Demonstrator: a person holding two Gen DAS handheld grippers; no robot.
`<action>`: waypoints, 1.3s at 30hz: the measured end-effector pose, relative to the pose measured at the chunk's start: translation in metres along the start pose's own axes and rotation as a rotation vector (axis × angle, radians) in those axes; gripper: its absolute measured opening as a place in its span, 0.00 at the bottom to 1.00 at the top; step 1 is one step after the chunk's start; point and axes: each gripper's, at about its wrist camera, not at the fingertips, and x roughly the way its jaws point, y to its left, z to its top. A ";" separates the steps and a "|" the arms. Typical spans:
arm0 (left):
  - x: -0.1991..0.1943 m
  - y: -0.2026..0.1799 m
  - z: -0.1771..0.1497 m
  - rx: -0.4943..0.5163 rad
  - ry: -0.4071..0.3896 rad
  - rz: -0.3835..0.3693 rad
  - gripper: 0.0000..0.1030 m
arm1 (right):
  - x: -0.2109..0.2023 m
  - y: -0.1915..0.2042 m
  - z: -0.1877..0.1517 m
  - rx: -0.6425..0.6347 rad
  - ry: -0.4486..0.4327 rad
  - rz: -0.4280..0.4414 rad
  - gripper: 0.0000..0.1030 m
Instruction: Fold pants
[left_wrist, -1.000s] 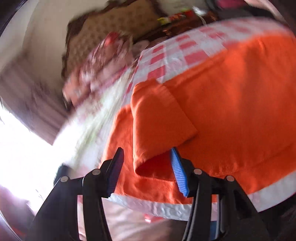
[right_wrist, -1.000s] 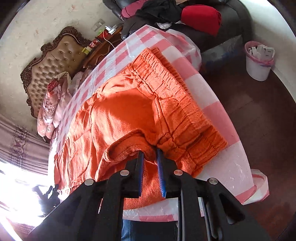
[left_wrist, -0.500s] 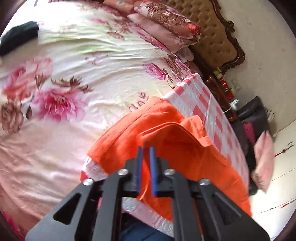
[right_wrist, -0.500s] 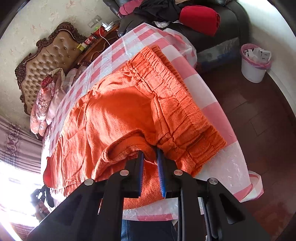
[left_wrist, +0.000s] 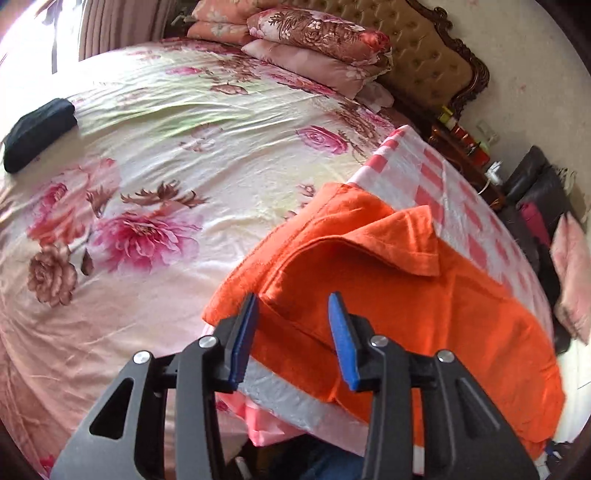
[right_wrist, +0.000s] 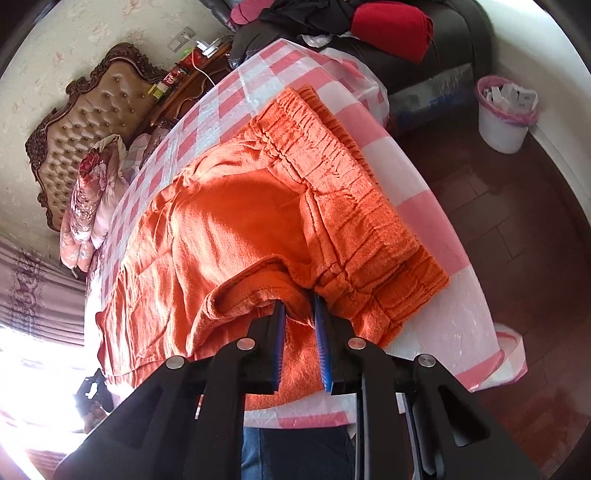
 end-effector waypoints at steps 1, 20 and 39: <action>0.002 -0.002 0.000 0.017 -0.008 0.014 0.39 | -0.001 0.000 0.001 0.005 0.006 0.001 0.19; 0.006 -0.009 0.010 0.072 0.006 0.045 0.13 | -0.014 0.014 -0.004 -0.050 0.103 -0.091 0.54; 0.001 -0.002 0.005 0.039 0.022 -0.058 0.13 | -0.038 -0.022 0.014 0.302 -0.064 0.032 0.83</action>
